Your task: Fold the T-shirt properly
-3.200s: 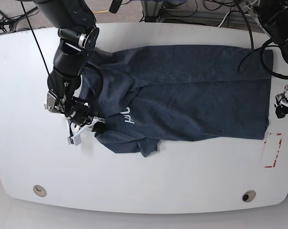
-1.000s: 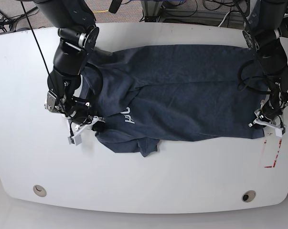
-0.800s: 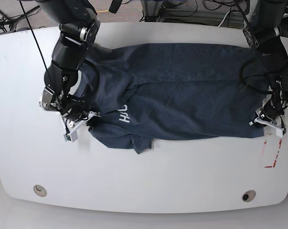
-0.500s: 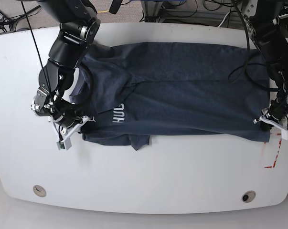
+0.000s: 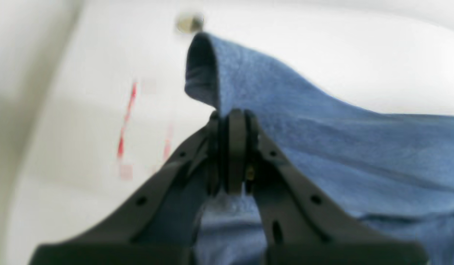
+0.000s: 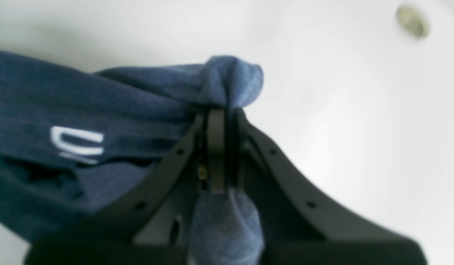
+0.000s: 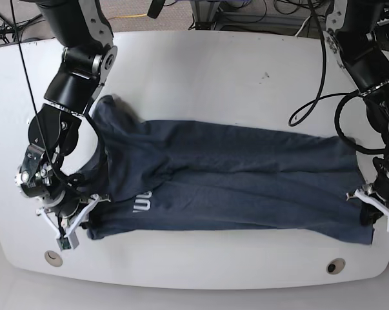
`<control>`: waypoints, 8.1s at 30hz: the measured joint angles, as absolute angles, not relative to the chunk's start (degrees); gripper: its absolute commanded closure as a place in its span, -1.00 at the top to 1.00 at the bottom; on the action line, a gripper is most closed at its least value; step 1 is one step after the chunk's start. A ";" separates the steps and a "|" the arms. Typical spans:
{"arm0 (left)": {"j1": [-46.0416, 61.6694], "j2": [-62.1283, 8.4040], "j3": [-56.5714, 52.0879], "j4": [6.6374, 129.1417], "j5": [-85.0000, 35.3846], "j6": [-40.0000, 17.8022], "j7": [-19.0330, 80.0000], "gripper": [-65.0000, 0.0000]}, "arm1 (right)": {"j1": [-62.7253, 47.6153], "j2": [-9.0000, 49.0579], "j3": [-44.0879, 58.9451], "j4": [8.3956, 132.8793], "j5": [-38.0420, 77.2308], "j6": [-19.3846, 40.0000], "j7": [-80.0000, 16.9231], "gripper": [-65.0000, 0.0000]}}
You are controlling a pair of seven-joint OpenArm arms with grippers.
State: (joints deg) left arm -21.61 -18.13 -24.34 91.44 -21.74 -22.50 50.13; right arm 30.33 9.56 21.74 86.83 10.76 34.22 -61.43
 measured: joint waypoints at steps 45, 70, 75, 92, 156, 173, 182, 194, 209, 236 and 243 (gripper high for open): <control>-19.07 -15.27 -22.31 108.05 -19.57 -22.50 58.72 -0.99 | 19.00 12.49 19.20 114.26 11.14 38.87 -70.67 -1.00; 16.60 -14.66 -40.32 109.60 -27.94 -30.96 57.78 -0.99 | -10.94 9.50 29.69 114.67 18.22 38.94 -70.59 -1.00; 16.99 -14.63 -40.42 105.43 -27.92 -31.62 57.54 -0.99 | -12.38 8.10 29.65 114.63 17.65 38.96 -70.63 -1.00; 15.51 -14.96 -40.34 95.04 -27.68 -31.59 57.58 -0.96 | -11.97 7.62 29.26 109.43 17.93 38.85 -70.19 -0.95; 11.60 -23.33 -39.38 97.30 -36.05 -30.94 57.71 0.11 | 4.67 9.69 6.59 87.24 13.45 38.79 -54.28 0.41; 11.57 -23.24 -39.31 97.30 -36.05 -30.94 57.67 0.11 | 7.20 9.82 6.92 81.71 13.43 38.37 -51.53 0.32; 11.60 -23.24 -39.31 97.30 -36.05 -30.94 57.67 0.11 | 6.90 11.09 6.90 81.19 13.28 38.37 -49.84 -0.48; 11.60 -23.24 -39.31 97.30 -36.03 -30.94 57.67 0.11 | 6.70 11.05 6.85 81.32 13.30 38.37 -49.69 -1.00; 11.60 -23.24 -39.27 97.30 -36.01 -30.94 57.67 0.11 | 5.80 10.98 6.92 96.49 13.52 38.15 -54.28 -1.00; 12.75 -23.31 -38.44 97.27 -35.94 -30.92 57.65 0.11 | 13.69 11.00 7.46 86.39 13.50 38.39 -53.78 0.39; 12.49 -22.83 -32.42 97.27 -36.07 -30.89 57.56 0.11 | 4.36 13.80 16.53 96.77 13.10 38.39 -56.58 0.55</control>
State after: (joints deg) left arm 12.49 -22.83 -32.42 97.27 -36.07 -30.89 57.56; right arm 4.36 13.80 16.53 96.77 13.10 38.39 -56.58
